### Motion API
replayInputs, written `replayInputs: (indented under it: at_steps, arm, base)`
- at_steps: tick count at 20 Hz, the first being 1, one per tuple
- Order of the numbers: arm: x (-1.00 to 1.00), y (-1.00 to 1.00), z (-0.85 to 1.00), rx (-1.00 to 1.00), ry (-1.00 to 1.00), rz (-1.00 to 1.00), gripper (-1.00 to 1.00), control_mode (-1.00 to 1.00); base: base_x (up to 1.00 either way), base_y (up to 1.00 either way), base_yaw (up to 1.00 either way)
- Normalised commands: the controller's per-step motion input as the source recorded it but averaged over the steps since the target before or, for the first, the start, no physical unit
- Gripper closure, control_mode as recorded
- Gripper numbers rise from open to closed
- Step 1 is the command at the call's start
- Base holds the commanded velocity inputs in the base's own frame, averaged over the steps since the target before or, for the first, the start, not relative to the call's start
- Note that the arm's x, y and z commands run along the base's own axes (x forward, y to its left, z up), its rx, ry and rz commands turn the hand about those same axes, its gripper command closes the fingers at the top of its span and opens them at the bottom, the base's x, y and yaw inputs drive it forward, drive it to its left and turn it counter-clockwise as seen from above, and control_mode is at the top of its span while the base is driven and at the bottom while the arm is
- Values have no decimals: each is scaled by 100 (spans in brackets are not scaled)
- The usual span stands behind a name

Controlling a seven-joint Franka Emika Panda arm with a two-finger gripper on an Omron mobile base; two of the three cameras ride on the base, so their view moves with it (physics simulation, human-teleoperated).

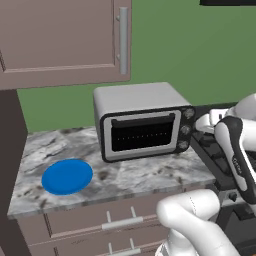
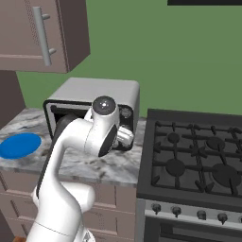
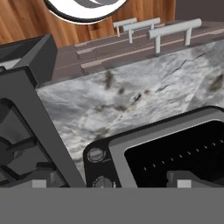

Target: Pull the toaster oven rack outwards. Pick up the baguette from the plate and place it on the toaster oven rack. Close the toaster oven door fully and set the temperature to the lowest setting.

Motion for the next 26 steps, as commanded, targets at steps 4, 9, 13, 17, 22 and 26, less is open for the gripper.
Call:
replayInputs:
  at_steps: [4,9,13,17,22,26]
  arm:
    - [3,0,-7,0,-11,0,-100,-100]
    - [0,0,-12,-2,-1,0,-100,-100]
    - [0,0,-15,-3,0,0,-100,-100]
    - [0,0,0,0,0,0,-100,-100]
    - [0,0,0,0,0,0,-100,-100]
    - [0,0,0,0,0,0,-100,-100]
  base:
    - [0,0,0]
    - [0,0,0]
    - [0,0,0]
    - [0,0,0]
    - [0,0,0]
    - [0,0,0]
